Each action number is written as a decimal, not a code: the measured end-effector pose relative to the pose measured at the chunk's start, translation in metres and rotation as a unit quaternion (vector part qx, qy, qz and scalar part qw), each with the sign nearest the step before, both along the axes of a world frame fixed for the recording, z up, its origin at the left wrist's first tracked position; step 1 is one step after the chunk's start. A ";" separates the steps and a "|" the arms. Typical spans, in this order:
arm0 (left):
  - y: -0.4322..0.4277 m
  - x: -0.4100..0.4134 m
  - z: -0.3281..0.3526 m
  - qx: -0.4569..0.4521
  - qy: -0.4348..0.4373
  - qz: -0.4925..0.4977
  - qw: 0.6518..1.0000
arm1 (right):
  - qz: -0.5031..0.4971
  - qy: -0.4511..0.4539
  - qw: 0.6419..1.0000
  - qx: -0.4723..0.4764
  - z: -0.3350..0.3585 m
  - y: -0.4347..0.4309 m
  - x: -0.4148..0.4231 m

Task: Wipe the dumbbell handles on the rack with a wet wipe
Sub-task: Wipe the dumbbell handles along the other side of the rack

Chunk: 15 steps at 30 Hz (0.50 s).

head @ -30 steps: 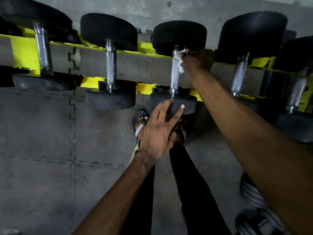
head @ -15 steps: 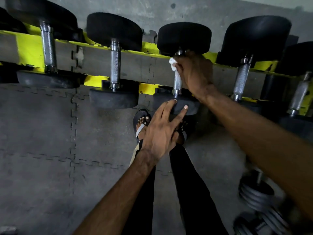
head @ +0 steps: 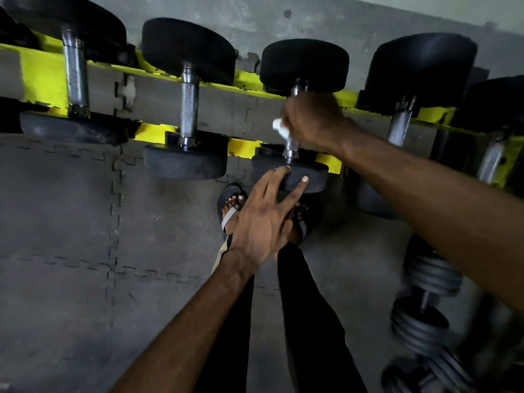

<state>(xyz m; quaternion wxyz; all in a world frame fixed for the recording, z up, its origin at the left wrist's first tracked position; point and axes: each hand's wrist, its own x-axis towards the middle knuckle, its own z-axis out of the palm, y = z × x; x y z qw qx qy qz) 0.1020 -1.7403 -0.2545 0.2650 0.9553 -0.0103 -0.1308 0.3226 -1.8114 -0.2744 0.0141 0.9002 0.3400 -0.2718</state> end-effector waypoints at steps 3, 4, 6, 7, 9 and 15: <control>0.001 0.000 -0.001 0.002 0.001 -0.002 1.000 | -0.096 0.046 0.990 0.089 -0.001 -0.017 -0.002; 0.001 -0.001 -0.001 0.004 0.000 -0.003 1.000 | -0.107 0.091 0.987 0.083 0.000 -0.021 -0.006; 0.002 0.000 -0.001 0.009 -0.005 -0.006 1.000 | -0.149 0.167 0.970 0.090 -0.002 -0.030 -0.016; 0.002 0.000 0.000 0.012 -0.008 -0.006 1.000 | -0.198 0.195 0.954 0.112 -0.005 -0.035 -0.020; 0.003 0.001 0.001 0.016 -0.017 -0.007 1.000 | -0.333 0.226 0.899 0.174 -0.010 -0.043 -0.029; 0.006 0.000 -0.003 0.011 -0.024 -0.018 0.999 | -0.588 0.234 0.732 0.254 -0.023 -0.043 -0.048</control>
